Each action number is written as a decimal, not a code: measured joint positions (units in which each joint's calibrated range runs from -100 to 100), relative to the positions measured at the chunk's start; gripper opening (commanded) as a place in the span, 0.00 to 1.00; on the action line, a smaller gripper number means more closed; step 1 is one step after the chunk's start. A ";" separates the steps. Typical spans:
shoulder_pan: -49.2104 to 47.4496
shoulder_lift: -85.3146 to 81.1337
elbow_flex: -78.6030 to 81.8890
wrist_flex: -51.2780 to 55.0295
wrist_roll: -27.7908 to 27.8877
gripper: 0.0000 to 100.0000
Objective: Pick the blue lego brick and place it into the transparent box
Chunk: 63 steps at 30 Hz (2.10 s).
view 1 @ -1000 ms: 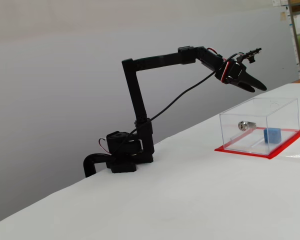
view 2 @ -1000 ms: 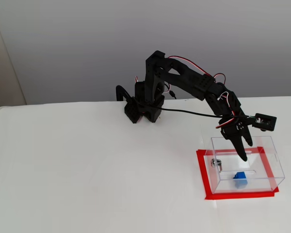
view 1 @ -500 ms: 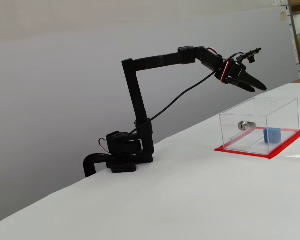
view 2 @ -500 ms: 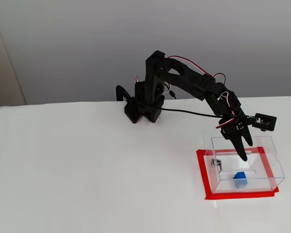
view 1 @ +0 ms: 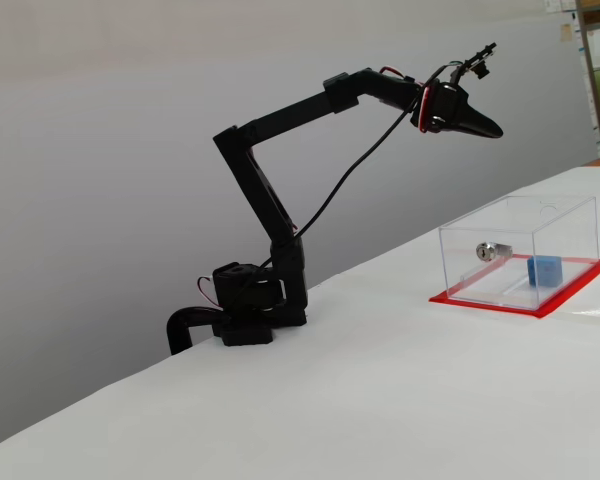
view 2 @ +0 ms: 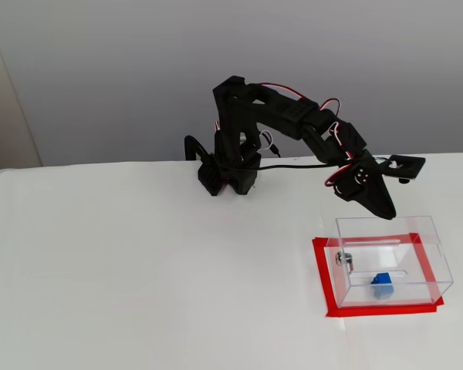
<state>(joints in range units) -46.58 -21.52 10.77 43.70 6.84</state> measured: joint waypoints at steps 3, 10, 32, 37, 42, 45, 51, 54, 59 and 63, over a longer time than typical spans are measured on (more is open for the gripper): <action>3.85 -6.34 4.50 0.00 0.00 0.02; 15.71 -21.23 12.71 0.00 0.00 0.06; 47.01 -49.39 37.25 0.60 0.00 0.11; 49.15 -56.07 46.07 0.60 0.00 0.11; 49.15 -63.51 56.93 0.60 -2.30 0.11; 50.85 -68.67 64.43 0.60 -4.69 0.11; 52.24 -76.96 76.96 0.60 -7.13 0.10; 54.06 -77.38 80.49 -0.34 -7.33 0.10; 56.09 -77.63 84.55 -7.28 -7.38 0.10; 57.05 -77.63 87.64 -10.28 -7.38 0.10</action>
<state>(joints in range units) 10.47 -99.15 98.41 33.42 -0.54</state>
